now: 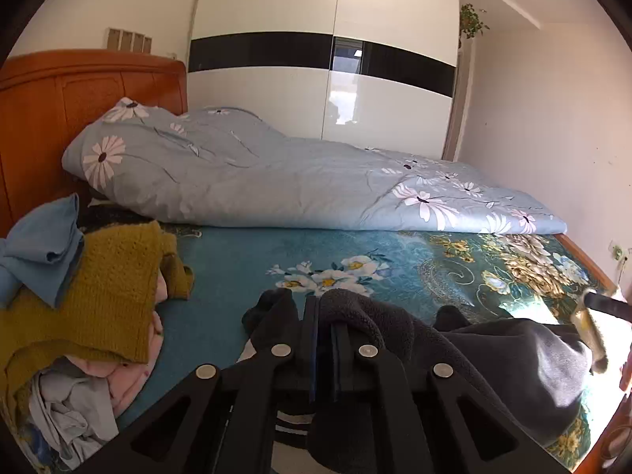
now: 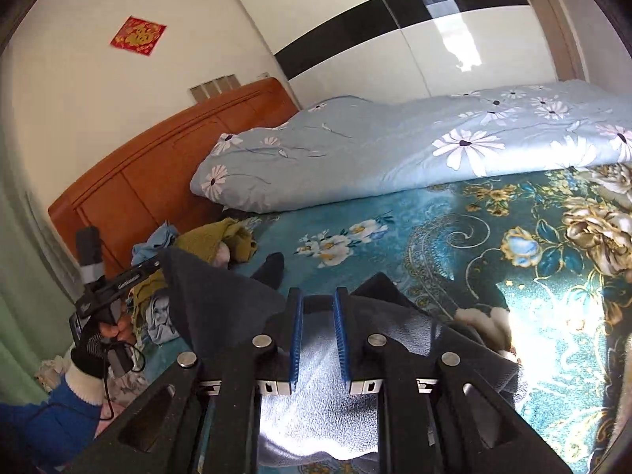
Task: Fold clothes
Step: 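Lift the hoodie with both grippers and shake it out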
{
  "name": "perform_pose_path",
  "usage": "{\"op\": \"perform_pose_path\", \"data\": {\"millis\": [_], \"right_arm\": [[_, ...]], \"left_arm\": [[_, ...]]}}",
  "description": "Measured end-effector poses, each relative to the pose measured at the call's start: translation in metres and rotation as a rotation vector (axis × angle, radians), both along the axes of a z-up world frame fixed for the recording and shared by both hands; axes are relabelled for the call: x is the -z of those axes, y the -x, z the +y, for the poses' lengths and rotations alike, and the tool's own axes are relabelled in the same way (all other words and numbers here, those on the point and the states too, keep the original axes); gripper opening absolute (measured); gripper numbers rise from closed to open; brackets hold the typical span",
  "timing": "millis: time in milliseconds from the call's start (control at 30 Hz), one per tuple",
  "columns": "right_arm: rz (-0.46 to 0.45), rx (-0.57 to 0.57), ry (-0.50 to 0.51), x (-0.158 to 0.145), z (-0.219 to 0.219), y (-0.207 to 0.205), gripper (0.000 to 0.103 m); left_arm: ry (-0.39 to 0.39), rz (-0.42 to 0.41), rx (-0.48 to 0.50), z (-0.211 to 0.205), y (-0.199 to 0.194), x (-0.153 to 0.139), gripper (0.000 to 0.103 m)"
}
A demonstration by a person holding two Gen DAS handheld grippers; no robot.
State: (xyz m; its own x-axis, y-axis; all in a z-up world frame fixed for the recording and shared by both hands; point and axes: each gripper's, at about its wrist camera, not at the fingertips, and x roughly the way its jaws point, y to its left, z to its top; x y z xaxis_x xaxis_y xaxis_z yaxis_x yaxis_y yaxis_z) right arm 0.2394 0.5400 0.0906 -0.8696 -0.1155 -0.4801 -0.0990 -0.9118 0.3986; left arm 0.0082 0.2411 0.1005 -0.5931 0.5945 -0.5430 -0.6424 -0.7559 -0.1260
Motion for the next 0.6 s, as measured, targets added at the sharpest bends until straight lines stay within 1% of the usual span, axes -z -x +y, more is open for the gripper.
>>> {"op": "perform_pose_path", "data": {"millis": [100,133,167,200,233,333,367,433,600], "right_arm": [[-0.032,-0.113,-0.092,0.000,-0.032,-0.001,0.020],[-0.047,-0.147,-0.118,0.004,-0.044,0.000,0.028],[-0.061,-0.181,-0.142,0.008,-0.055,0.000,0.043],[-0.077,-0.206,-0.148,0.016,-0.064,0.003,0.049],[-0.093,-0.230,-0.154,0.024,-0.072,0.005,0.052],[-0.156,-0.282,-0.191,0.047,-0.096,0.016,0.052],[-0.175,-0.285,-0.233,0.053,-0.104,0.021,0.052],[-0.193,-0.285,-0.300,0.063,-0.115,0.029,0.052],[-0.224,-0.253,-0.371,0.073,-0.124,0.041,0.052]], "left_arm": [[-0.014,-0.028,-0.006,0.002,0.009,0.006,0.005],[-0.016,-0.033,-0.007,0.004,0.011,0.007,0.005],[-0.015,-0.033,-0.007,0.007,0.012,0.008,0.005],[-0.014,-0.035,-0.005,0.009,0.013,0.007,0.006],[-0.011,-0.037,-0.003,0.011,0.014,0.007,0.006],[-0.010,-0.043,-0.003,0.014,0.014,0.004,0.006],[-0.015,-0.043,-0.002,0.014,0.013,0.002,0.006],[-0.020,-0.036,0.001,0.013,0.010,-0.004,0.006],[-0.019,-0.022,0.006,0.014,0.002,-0.015,0.006]]}}
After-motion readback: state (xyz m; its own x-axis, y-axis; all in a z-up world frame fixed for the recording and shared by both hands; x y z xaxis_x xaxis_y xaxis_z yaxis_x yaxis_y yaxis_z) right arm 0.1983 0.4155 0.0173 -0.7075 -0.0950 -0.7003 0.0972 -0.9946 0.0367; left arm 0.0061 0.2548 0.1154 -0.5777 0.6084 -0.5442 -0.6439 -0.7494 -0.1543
